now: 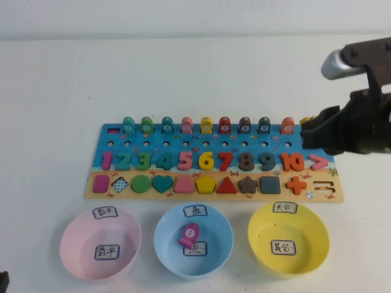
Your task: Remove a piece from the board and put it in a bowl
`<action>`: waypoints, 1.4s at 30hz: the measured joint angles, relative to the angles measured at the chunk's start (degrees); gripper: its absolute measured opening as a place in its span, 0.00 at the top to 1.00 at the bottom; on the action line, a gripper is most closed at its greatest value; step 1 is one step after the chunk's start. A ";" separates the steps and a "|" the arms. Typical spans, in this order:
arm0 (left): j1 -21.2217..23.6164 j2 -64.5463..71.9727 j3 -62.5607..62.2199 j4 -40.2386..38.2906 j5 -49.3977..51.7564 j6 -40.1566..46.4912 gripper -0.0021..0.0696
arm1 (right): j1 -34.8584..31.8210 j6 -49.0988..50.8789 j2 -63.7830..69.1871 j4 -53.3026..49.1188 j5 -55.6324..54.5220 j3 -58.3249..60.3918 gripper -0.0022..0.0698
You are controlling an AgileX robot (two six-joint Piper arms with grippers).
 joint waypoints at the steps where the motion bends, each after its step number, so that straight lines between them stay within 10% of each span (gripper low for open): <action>1: 0.00 0.00 0.00 0.00 0.00 0.00 0.98 | 0.94 1.60 -1.29 0.00 -1.04 1.62 0.72; 14: 0.00 0.00 0.00 0.00 0.00 0.00 0.98 | 11.65 16.79 -3.01 -1.34 -8.03 18.27 0.72; 42: 0.00 0.00 0.00 0.00 0.00 0.00 0.98 | 11.65 17.94 11.43 -6.18 8.28 9.00 0.72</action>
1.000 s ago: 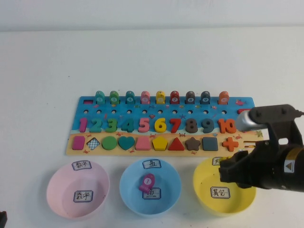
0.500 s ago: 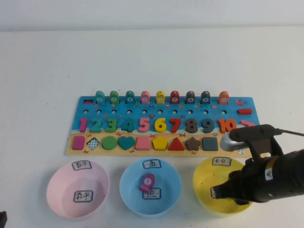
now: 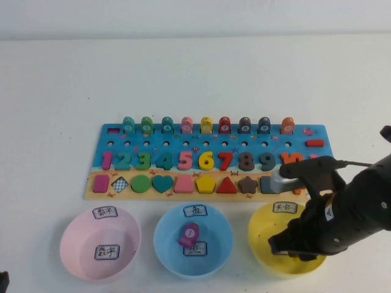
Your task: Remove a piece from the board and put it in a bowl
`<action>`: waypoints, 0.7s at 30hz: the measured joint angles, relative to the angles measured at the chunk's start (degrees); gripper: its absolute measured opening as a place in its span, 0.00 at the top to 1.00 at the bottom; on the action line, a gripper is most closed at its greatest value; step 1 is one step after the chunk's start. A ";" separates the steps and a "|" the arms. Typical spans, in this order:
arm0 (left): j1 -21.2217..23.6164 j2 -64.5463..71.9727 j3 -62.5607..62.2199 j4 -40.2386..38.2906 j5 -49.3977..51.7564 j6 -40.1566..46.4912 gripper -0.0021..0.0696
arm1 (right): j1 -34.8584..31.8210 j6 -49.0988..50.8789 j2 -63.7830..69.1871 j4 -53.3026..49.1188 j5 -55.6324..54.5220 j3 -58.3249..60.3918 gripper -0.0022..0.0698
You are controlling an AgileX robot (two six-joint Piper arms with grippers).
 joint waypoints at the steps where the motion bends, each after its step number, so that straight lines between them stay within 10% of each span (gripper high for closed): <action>1: 0.00 0.00 0.00 0.00 0.00 0.00 0.98 | 0.00 0.00 0.37 0.00 0.57 0.00 0.72; 21: 0.00 0.00 0.00 0.00 0.00 0.00 0.98 | 0.00 0.00 1.37 -0.69 1.48 -0.49 0.58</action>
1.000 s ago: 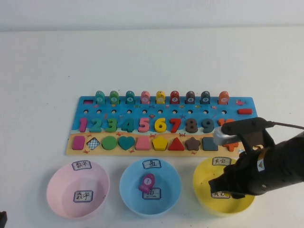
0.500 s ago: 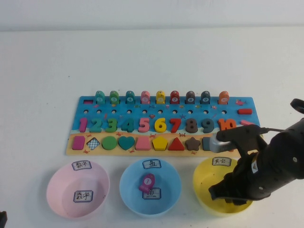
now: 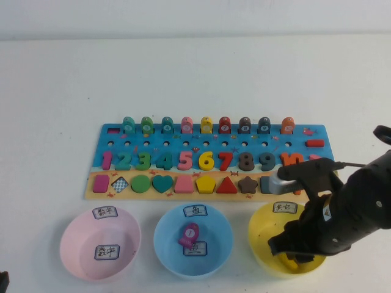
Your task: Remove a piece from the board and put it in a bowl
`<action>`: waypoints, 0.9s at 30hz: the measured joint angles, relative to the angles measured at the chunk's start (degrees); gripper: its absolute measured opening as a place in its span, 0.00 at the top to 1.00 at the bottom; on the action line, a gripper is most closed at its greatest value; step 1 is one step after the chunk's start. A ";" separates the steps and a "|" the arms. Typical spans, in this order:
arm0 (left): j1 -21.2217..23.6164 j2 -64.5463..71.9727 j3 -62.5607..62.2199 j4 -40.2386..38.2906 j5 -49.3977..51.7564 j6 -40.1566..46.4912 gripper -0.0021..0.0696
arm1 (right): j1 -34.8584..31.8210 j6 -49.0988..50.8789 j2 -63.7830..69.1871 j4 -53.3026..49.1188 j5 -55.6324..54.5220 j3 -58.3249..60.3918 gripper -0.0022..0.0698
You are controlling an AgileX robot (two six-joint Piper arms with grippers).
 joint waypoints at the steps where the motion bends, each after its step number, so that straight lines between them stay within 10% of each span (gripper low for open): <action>1: 0.00 0.00 0.00 0.00 0.00 0.00 0.98 | 0.00 0.00 0.00 0.00 -0.11 0.00 0.57; 8: 0.00 0.00 0.00 0.00 0.00 0.00 0.98 | 0.00 0.00 0.10 0.12 -0.98 -1.80 0.57; 17: 0.00 0.00 0.00 0.00 0.00 0.00 0.98 | 0.00 -1.41 -3.30 0.20 -1.72 -6.56 0.93; 27: 0.00 0.00 0.00 0.00 0.00 0.00 0.98 | 0.00 -7.13 -14.98 0.20 7.43 -6.81 0.99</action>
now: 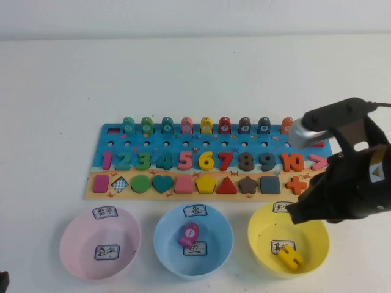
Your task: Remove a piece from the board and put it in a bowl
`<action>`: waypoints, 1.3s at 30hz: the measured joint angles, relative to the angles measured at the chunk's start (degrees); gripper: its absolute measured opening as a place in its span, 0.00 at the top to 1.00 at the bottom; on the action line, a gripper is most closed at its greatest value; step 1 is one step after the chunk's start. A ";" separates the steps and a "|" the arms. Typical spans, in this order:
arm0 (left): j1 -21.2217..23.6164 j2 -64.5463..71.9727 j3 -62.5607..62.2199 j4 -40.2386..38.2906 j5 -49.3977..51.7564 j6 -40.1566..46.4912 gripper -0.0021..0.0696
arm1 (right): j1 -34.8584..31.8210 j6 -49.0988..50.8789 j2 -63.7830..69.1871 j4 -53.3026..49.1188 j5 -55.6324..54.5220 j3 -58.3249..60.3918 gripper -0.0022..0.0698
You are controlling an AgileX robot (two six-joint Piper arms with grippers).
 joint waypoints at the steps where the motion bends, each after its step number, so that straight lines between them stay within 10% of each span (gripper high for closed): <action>1: 0.00 0.00 0.00 0.00 0.00 0.00 0.98 | 0.00 -0.57 -1.23 0.00 1.04 0.00 0.99; 25: 0.00 0.00 0.00 0.00 0.00 0.00 0.98 | 0.00 -5.98 -7.11 -3.04 8.30 0.12 0.99; 39: 0.00 0.00 0.00 0.00 0.00 0.00 0.98 | -17.00 -6.01 -26.35 -4.22 -23.23 28.96 0.99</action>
